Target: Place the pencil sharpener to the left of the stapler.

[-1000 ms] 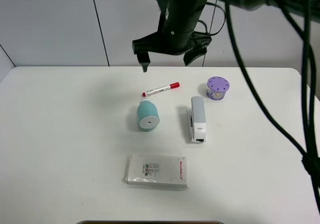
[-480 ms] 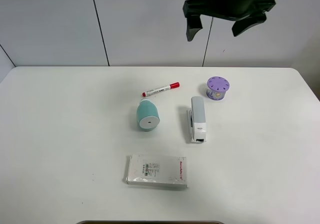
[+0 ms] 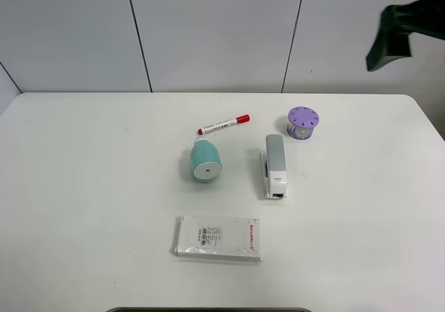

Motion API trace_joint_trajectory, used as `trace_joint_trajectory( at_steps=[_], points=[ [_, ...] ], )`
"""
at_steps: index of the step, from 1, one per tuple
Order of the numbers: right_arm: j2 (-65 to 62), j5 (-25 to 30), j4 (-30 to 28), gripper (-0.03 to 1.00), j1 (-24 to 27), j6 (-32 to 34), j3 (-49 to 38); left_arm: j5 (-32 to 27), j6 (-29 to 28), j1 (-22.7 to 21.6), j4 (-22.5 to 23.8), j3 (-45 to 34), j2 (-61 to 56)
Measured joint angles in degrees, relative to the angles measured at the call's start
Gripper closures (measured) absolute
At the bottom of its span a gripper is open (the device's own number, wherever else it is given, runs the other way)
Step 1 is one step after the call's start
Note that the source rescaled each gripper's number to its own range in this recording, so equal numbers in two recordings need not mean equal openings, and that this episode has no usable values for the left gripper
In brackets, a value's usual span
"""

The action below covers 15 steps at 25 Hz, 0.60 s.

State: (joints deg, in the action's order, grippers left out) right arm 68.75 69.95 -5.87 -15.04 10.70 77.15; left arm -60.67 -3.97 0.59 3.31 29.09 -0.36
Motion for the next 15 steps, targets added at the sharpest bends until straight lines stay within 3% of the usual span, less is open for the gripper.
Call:
trace_joint_trajectory(
  at_steps=[6,15],
  points=[
    [-17.3,0.1,-0.6,-0.03,5.4,-0.4,-7.4,0.0,0.0,0.0,0.0,0.0,0.0],
    [-37.1,0.2,-1.9,-0.03,5.9,1.6,-12.4,0.0,0.0,0.0,0.0,0.0,0.0]
  ],
)
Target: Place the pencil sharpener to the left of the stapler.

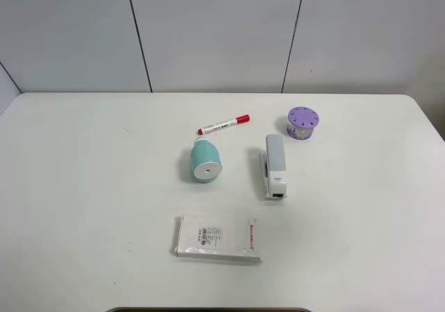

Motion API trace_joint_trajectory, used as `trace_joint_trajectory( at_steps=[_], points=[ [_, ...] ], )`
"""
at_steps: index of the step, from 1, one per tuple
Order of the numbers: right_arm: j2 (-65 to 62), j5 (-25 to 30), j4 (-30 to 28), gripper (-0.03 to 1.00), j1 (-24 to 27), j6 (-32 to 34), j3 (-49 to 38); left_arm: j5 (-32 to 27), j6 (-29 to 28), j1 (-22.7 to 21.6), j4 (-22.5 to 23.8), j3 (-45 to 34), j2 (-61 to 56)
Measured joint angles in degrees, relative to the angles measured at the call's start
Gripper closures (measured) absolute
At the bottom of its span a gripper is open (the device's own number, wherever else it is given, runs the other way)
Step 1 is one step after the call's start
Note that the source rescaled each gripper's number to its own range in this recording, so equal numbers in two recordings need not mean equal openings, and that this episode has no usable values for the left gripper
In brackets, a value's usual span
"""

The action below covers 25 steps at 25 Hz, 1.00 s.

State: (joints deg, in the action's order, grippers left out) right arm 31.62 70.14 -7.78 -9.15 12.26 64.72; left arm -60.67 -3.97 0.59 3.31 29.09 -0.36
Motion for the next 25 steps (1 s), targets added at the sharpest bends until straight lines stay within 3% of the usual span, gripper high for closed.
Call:
trace_joint_trajectory(
  at_steps=[25],
  points=[
    [-25.3,0.0,2.4,-0.03,0.0,-6.0,-21.2,0.0,0.0,0.0,0.0,0.0,0.0]
  ],
)
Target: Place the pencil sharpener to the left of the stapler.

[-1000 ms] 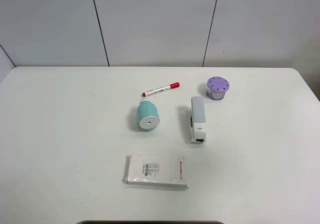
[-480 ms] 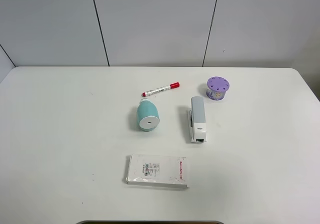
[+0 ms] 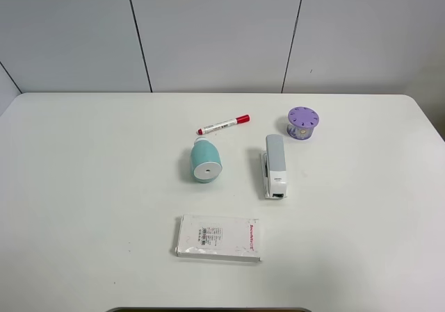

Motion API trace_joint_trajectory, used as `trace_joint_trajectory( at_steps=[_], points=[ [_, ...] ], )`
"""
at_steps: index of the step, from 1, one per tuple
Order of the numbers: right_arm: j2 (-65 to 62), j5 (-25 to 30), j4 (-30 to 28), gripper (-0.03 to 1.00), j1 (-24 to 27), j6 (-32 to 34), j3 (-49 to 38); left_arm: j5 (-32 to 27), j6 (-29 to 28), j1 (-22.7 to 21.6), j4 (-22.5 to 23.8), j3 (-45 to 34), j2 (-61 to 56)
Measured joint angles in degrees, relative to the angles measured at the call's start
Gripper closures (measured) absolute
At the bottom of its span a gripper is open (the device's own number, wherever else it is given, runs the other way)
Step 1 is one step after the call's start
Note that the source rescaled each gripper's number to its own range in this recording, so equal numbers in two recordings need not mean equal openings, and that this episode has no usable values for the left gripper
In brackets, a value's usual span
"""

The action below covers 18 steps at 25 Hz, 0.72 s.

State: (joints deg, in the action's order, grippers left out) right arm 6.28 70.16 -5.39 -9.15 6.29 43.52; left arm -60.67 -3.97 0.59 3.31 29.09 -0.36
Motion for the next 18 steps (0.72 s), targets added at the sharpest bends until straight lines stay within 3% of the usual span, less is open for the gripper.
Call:
trace_joint_trajectory(
  at_steps=[13,18],
  points=[
    [-4.4,-9.8,0.6,-0.03,0.0,-3.2,-12.6,0.0,0.0,0.0,0.0,0.0,0.0],
    [-4.4,-10.3,0.6,-0.03,0.0,-5.1,-13.4,0.0,0.0,0.0,0.0,0.0,0.0]
  ],
)
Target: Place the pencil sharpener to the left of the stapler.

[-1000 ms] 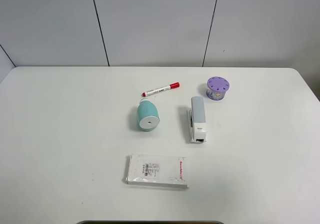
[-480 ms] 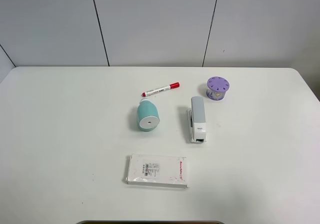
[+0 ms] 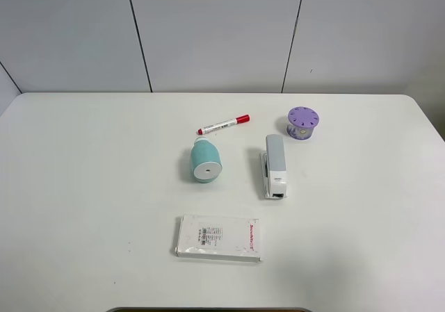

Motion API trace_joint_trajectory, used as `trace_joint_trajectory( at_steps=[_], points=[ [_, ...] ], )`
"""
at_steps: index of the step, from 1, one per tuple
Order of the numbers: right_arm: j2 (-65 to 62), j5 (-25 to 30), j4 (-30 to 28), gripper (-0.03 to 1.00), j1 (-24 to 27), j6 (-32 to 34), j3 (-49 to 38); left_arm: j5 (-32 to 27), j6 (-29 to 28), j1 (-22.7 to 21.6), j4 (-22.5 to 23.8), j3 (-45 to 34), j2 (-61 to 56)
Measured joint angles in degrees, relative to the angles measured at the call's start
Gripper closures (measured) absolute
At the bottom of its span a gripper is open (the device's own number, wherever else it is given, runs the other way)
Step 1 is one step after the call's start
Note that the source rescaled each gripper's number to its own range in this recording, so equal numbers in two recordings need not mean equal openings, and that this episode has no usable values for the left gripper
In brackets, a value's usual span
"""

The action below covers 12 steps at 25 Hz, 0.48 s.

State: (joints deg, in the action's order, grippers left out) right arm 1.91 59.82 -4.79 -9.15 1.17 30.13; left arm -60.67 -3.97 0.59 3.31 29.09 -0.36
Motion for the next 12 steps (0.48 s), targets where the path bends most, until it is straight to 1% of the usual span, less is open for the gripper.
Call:
trace_joint_trajectory(
  at_steps=[4,12],
  points=[
    [-0.1,0.7,0.0,-0.03,0.0,-1.5,-1.2,0.0,0.0,0.0,0.0,0.0,0.0],
    [-0.1,1.1,0.0,-0.03,0.0,-1.5,-1.3,0.0,0.0,0.0,0.0,0.0,0.0]
  ],
)
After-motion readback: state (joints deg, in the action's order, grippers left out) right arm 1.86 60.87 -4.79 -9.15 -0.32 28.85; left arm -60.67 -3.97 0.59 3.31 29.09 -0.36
